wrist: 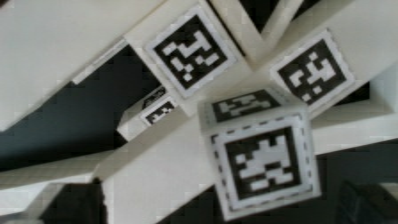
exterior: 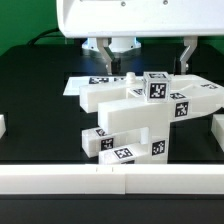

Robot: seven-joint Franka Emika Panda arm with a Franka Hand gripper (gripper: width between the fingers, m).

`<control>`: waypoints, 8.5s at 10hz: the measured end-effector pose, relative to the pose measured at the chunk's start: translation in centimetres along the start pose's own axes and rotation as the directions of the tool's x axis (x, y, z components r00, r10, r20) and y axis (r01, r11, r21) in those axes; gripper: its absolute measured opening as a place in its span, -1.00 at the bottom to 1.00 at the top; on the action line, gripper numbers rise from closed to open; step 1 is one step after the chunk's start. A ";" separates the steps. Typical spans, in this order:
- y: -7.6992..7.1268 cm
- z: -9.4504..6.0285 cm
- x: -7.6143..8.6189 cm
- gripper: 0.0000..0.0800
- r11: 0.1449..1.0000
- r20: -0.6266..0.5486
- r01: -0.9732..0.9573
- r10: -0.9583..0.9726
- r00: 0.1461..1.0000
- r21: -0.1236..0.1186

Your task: Assemble chair

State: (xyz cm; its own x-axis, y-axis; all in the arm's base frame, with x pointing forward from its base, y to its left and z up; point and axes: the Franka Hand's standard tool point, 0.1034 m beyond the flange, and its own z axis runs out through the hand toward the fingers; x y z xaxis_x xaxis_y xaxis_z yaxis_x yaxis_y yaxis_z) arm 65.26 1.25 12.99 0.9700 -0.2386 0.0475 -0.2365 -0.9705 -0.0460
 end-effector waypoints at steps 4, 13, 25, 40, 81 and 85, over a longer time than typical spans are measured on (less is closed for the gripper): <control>-0.4 0.8 -0.2 0.62 1.000 0.001 0.013 -0.013 1.000 -0.002; -0.3 0.9 -0.2 -0.29 0.957 0.001 -0.289 0.289 0.957 -0.001; -0.5 0.9 -0.3 -0.29 0.461 0.003 -0.888 0.888 0.461 -0.001; -1.3 1.0 -0.5 0.62 0.427 0.032 -0.904 0.904 0.427 -0.020; -1.8 1.6 -0.6 0.61 0.294 0.002 -0.954 0.956 0.294 -0.063; -1.8 1.6 -0.6 0.62 0.562 0.019 -0.825 0.827 0.562 -0.061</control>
Offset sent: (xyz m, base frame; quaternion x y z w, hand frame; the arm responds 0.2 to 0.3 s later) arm -0.0011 0.0032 -0.0052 -0.0016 0.0108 0.0031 0.9999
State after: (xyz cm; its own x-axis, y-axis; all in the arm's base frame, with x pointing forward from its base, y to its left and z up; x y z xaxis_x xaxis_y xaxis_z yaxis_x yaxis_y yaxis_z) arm 65.17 3.18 11.49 0.3508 -0.9360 -0.0299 -0.9364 -0.3508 -0.0046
